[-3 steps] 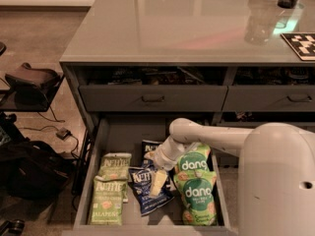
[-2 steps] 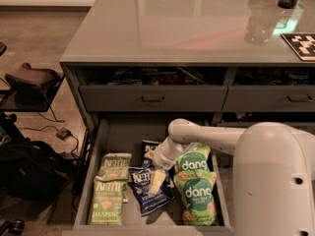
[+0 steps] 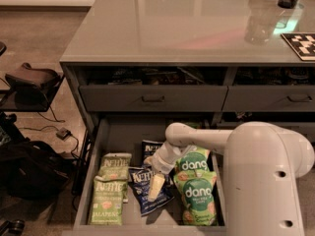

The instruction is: Pick blue chip bag from middle drawer and place on counter

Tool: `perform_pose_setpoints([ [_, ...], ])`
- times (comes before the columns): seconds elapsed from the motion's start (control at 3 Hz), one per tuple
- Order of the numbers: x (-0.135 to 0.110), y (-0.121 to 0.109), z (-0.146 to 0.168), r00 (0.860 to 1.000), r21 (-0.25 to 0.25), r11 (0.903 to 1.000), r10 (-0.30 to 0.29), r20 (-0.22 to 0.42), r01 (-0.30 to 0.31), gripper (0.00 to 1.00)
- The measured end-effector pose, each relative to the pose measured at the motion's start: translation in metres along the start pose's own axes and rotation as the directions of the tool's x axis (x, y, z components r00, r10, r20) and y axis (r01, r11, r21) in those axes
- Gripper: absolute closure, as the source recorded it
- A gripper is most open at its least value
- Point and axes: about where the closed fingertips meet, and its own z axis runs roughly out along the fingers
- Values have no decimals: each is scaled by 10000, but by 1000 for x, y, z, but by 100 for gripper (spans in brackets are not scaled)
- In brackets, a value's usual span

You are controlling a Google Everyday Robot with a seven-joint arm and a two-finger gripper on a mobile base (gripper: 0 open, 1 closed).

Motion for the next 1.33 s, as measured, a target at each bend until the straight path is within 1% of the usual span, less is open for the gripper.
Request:
perform_pose_setpoints([
  [0.33,0,0,0,10000,-8,10000,1,0,-1,0],
  [0.67,0,0,0,10000,-8,10000,1,0,-1,19],
  [1.33,0,0,0,10000,-10,10000,1,0,-1,66],
])
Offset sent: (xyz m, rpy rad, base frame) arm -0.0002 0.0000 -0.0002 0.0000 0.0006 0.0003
